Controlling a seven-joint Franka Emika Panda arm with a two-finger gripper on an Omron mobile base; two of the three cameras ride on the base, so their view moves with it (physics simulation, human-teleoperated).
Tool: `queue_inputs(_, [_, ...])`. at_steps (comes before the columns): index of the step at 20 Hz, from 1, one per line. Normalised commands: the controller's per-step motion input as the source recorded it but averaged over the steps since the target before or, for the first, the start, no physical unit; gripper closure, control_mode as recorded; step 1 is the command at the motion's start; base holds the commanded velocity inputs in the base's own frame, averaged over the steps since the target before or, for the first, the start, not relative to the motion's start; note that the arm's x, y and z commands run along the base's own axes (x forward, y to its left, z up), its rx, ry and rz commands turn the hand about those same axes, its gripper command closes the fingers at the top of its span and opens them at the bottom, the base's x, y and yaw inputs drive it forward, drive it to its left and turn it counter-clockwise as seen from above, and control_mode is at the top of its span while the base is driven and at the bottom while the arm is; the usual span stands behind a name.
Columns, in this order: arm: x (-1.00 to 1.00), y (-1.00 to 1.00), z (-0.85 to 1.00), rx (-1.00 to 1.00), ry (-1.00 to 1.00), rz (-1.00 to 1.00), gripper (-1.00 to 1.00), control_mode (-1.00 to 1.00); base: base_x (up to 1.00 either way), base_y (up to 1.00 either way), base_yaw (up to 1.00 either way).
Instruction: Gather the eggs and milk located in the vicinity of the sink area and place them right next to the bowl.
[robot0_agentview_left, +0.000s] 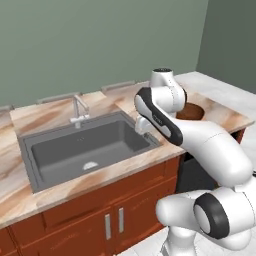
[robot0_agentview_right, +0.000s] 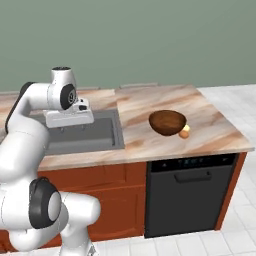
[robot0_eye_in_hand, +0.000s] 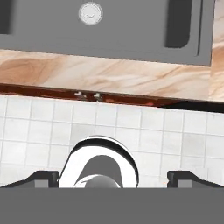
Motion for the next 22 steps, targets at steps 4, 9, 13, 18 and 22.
queue_inputs(4, [0.0, 0.0, 0.0, 0.0, 0.0, 0.0, -1.0, 1.0, -0.27, 1.0, -0.12])
queue_inputs(9, [0.0, 0.0, 0.0, 0.0, 0.0, 0.0, -1.0, 1.0, -0.17, 1.0, -0.06])
queue_inputs(13, [0.0, 0.0, 0.0, 0.0, 0.0, 0.0, -1.0, 1.0, 0.0, 1.0, 0.0])
queue_inputs(18, [0.0, 0.0, 0.0, 0.0, 0.0, 0.0, -1.0, 1.0, 0.23, 1.0, 0.08])
queue_inputs(22, [0.0, 0.0, 0.0, 0.0, 0.0, 0.0, -1.0, 1.0, 0.47, 1.0, 0.21])
